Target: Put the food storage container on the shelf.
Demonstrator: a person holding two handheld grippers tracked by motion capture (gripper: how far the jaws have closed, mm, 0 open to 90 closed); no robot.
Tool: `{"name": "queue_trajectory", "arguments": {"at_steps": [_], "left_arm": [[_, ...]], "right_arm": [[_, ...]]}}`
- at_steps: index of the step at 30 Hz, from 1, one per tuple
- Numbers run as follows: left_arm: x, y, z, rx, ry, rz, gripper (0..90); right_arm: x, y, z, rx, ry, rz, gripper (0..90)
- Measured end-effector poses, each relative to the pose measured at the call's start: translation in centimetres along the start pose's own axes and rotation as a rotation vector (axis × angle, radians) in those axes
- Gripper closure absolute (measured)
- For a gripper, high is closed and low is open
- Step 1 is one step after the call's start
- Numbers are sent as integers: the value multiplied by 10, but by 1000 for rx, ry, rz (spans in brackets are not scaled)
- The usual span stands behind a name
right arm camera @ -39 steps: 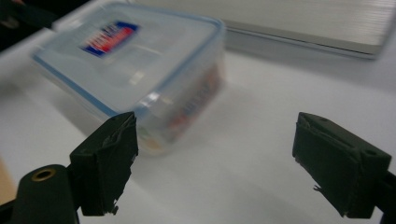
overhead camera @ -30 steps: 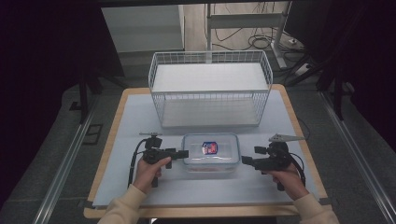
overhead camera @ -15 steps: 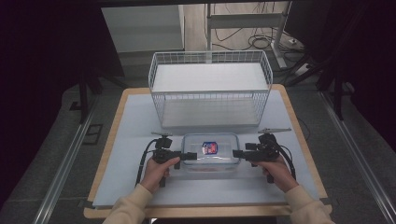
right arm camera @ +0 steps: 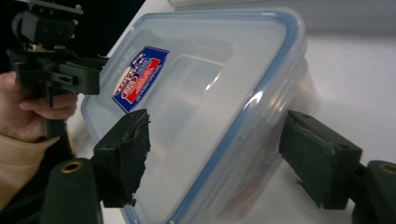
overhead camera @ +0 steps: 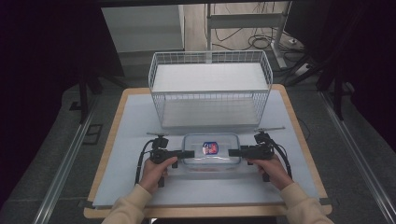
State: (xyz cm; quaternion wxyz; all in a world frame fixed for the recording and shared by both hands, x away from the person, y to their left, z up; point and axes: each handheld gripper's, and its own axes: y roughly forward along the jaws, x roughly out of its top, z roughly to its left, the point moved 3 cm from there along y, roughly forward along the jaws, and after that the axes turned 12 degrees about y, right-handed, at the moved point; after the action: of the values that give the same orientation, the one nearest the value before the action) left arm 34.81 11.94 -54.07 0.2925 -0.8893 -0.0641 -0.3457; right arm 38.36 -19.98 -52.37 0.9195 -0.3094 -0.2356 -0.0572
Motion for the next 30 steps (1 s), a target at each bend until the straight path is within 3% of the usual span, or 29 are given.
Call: {"name": "queue_trajectory", "arguments": {"at_steps": [4, 8, 24, 30], "left_arm": [[-1, -1, 0, 0, -1, -4, 280], [-3, -2, -2, 7, 9, -7, 284], [-17, -19, -21, 27, 90, -72, 416], [-21, -21, -26, 36, 106, -78, 431]], "right_arm": [[2, -2, -4, 25, 55, 12, 284], [0, -3, -4, 31, 73, 17, 317], [-14, -23, 7, 60, 4, -32, 489], [-19, -27, 12, 53, -32, -36, 498]]}}
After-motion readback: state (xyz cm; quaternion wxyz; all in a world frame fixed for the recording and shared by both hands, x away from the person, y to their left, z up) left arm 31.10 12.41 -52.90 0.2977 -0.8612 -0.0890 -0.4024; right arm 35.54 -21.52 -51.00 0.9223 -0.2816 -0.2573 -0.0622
